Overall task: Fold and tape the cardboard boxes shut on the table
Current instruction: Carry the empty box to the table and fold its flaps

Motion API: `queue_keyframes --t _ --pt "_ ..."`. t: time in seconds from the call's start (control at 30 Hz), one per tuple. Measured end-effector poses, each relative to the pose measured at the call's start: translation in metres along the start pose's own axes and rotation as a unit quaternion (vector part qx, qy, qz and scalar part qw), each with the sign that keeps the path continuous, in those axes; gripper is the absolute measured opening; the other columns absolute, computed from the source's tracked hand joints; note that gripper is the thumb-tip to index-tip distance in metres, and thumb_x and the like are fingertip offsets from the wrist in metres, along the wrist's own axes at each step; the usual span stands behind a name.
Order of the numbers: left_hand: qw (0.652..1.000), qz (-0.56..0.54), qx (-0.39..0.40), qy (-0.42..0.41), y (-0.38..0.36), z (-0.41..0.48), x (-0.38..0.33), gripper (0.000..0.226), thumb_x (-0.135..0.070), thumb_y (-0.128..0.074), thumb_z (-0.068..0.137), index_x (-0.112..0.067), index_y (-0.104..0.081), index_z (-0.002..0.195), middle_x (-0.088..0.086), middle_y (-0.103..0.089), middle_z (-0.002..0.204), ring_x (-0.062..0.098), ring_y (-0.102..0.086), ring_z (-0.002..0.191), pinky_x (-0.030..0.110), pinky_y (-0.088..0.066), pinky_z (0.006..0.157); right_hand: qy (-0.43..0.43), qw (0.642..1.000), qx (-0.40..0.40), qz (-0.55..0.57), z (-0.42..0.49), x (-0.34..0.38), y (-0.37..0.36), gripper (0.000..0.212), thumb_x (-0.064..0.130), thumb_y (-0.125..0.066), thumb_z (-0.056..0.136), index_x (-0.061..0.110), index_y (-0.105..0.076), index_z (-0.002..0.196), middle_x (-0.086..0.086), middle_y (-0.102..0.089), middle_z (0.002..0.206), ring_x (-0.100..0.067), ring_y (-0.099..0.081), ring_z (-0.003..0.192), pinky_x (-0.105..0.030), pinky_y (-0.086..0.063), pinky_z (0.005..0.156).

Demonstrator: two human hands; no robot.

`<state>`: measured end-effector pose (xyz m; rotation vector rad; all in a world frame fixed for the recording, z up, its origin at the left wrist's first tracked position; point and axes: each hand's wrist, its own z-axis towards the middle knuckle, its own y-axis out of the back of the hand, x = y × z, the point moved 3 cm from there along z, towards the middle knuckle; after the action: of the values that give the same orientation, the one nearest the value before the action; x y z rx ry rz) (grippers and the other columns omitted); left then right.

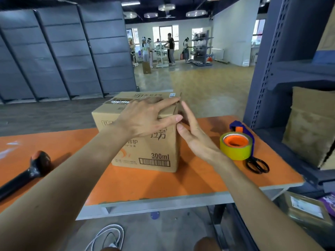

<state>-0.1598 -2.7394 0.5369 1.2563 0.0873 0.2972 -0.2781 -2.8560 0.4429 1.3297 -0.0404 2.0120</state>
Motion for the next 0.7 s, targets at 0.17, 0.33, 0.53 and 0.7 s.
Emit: queue_keyframes --t 0.17,0.33,0.53,0.7 --pt "1.0 0.014 -0.001 -0.01 -0.001 0.0 0.001 0.071 -0.088 -0.011 0.085 -0.063 -0.019 0.151 0.003 -0.039 0.161 0.029 -0.04 0.146 0.051 -0.037 0.114 -0.077 0.992 0.018 -0.101 -0.023 -0.01 0.005 0.063 0.041 -0.048 0.105 0.038 -0.016 0.16 0.031 -0.022 0.159 0.019 -0.02 0.14 -0.021 -0.022 0.121" --pt "0.999 0.035 -0.017 -0.03 -0.002 0.002 -0.004 0.073 -0.087 -0.004 0.085 -0.061 -0.019 0.151 0.005 -0.048 0.153 0.032 -0.052 0.136 0.051 -0.047 0.106 -0.081 0.991 0.029 -0.098 -0.021 -0.001 0.008 0.095 0.06 -0.064 0.089 0.037 -0.008 0.161 0.019 -0.022 0.164 0.003 -0.021 0.147 -0.025 -0.024 0.12" --pt "0.998 0.052 -0.031 -0.022 -0.003 0.004 -0.008 0.075 -0.087 -0.001 0.084 -0.058 -0.023 0.15 0.004 -0.057 0.14 0.031 -0.06 0.123 0.05 -0.052 0.098 -0.105 0.99 0.038 -0.091 -0.015 -0.011 -0.011 0.114 0.052 -0.075 0.086 0.052 0.017 0.152 0.033 -0.026 0.148 0.018 -0.025 0.128 0.009 -0.022 0.089" --pt "0.995 0.079 -0.051 0.015 -0.008 0.009 -0.018 0.084 -0.09 0.009 0.078 -0.057 -0.019 0.149 0.009 -0.065 0.125 0.036 -0.067 0.108 0.049 -0.056 0.089 -0.127 0.98 0.081 -0.127 -0.019 -0.016 -0.003 0.103 0.054 -0.072 0.087 0.051 0.005 0.156 0.035 -0.035 0.146 0.009 -0.034 0.132 -0.022 -0.035 0.108"
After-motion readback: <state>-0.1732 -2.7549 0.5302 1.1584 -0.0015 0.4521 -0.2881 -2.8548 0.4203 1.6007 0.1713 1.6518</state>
